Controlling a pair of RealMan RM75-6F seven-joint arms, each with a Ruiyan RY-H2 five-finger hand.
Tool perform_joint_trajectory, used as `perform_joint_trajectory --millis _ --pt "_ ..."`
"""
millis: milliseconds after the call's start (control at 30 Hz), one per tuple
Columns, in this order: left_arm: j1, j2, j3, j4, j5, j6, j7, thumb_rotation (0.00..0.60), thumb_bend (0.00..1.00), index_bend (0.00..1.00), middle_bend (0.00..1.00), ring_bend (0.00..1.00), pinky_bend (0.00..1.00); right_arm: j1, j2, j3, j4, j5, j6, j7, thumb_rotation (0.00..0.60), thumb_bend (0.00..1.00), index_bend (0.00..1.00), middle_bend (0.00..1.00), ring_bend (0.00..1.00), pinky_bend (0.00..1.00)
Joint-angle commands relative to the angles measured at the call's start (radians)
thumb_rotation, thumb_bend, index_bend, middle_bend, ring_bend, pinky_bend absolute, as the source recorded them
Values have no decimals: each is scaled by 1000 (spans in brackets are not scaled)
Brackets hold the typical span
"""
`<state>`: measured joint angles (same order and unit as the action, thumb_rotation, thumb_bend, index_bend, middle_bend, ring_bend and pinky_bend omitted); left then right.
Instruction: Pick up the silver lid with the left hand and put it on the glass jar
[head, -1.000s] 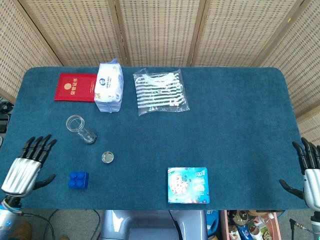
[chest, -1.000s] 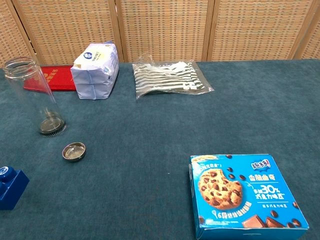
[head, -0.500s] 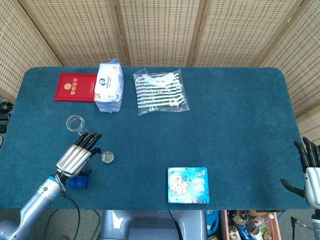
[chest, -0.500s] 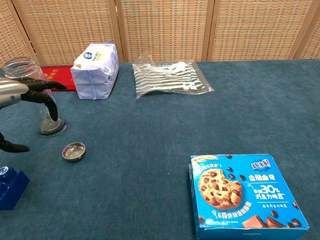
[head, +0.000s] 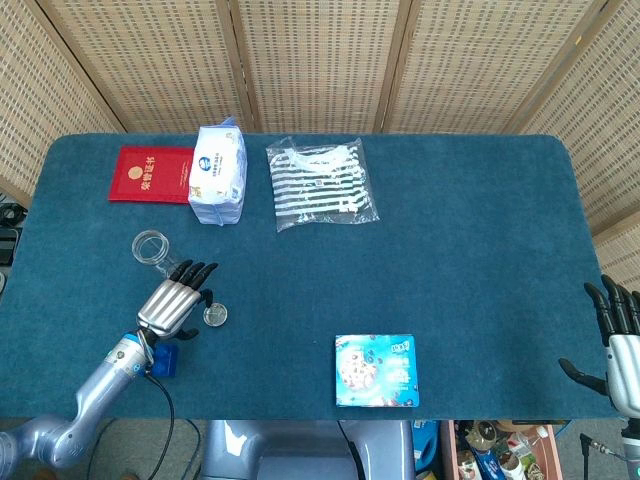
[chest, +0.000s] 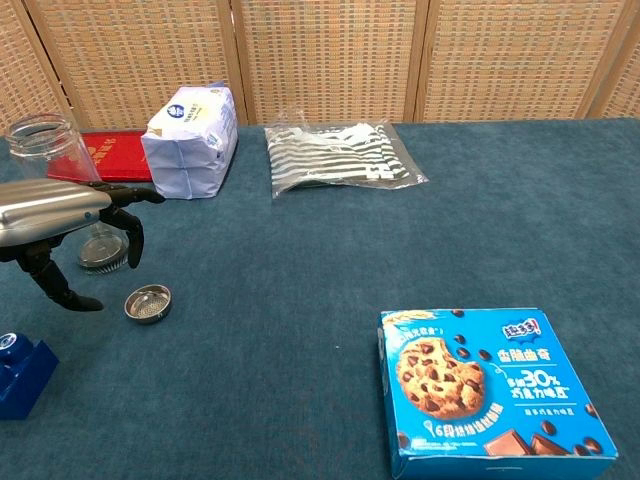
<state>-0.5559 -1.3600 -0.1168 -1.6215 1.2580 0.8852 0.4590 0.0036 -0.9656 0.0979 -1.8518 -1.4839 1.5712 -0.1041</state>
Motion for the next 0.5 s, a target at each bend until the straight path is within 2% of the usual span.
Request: perform_joint_trajectory --millis 33,300,500 --pt "-14 -13 0 12 -20 -11 4 600 216 446 0 0 0 1 0 1 1 3 -2 1 600 0 0 0 0 0" --pt "-62 -77 0 80 -107 -53 33 600 315 483 0 0 0 8 1 2 5 23 -24 6 600 0 0 0 0 0" --pt "-86 -114 6 114 -166 -45 66 600 339 485 0 0 0 11 2 2 6 28 -30 14 600 0 0 0 0 0"
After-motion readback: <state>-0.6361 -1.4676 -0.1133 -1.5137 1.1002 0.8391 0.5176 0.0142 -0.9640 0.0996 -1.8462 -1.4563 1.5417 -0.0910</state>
